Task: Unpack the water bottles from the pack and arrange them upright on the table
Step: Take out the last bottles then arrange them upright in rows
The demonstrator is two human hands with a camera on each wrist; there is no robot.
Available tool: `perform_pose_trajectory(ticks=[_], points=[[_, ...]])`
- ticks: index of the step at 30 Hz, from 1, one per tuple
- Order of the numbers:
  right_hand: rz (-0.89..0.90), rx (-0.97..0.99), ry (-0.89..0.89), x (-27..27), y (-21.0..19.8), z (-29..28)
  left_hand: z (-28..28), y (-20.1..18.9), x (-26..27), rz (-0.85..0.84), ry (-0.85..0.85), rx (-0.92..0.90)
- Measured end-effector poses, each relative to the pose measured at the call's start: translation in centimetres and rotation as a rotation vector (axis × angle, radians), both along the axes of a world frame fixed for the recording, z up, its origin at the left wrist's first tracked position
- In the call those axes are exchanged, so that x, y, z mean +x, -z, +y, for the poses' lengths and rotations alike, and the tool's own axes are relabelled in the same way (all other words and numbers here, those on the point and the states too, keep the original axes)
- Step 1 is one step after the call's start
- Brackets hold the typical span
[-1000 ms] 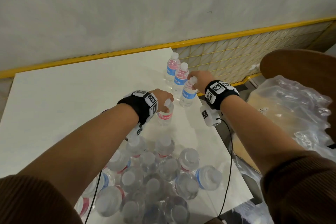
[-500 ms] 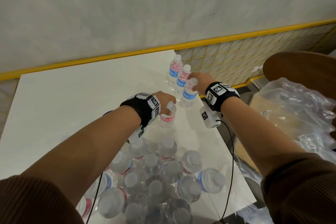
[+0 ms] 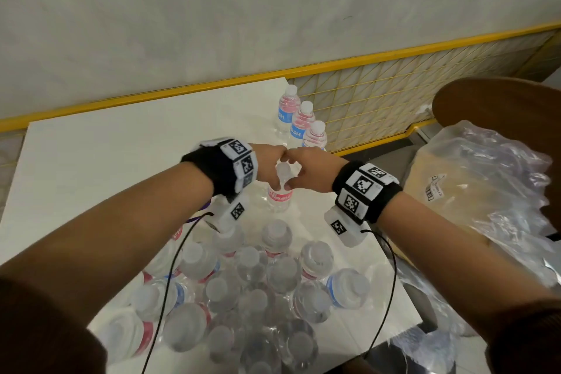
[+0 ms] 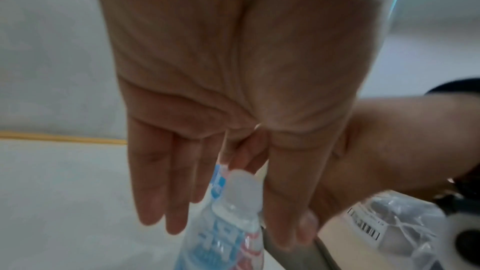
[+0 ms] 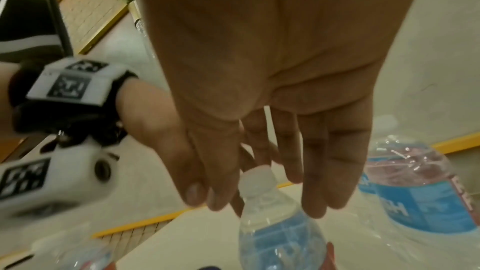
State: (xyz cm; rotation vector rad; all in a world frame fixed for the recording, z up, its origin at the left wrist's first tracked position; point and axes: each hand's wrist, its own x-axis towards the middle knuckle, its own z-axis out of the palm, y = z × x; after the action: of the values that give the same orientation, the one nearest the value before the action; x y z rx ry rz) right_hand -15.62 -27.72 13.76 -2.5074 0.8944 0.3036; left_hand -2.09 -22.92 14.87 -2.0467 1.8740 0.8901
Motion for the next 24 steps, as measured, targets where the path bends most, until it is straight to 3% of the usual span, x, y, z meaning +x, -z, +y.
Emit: perform_pose_trajectory(ticks=[4,10,20,24], points=[[0.037,-0.027,-0.07,1.0,1.1,0.9,2.1,-1.5,2.2,-0.017,0.026,0.044],[0.082,-0.131,-0.031,0.2,1.1,0.3,5.4,-0.6,4.8,-0.15,0.107,0.284],[0.172,-0.206,0.103,-3.2,-0.1,-3.0,6.1,-0.2,4.3,0.042,0.171,0.384],[0.141,-0.193,0.199,-3.9,-0.2,-3.8,6.4,0.3,5.0,0.075,0.121,0.396]])
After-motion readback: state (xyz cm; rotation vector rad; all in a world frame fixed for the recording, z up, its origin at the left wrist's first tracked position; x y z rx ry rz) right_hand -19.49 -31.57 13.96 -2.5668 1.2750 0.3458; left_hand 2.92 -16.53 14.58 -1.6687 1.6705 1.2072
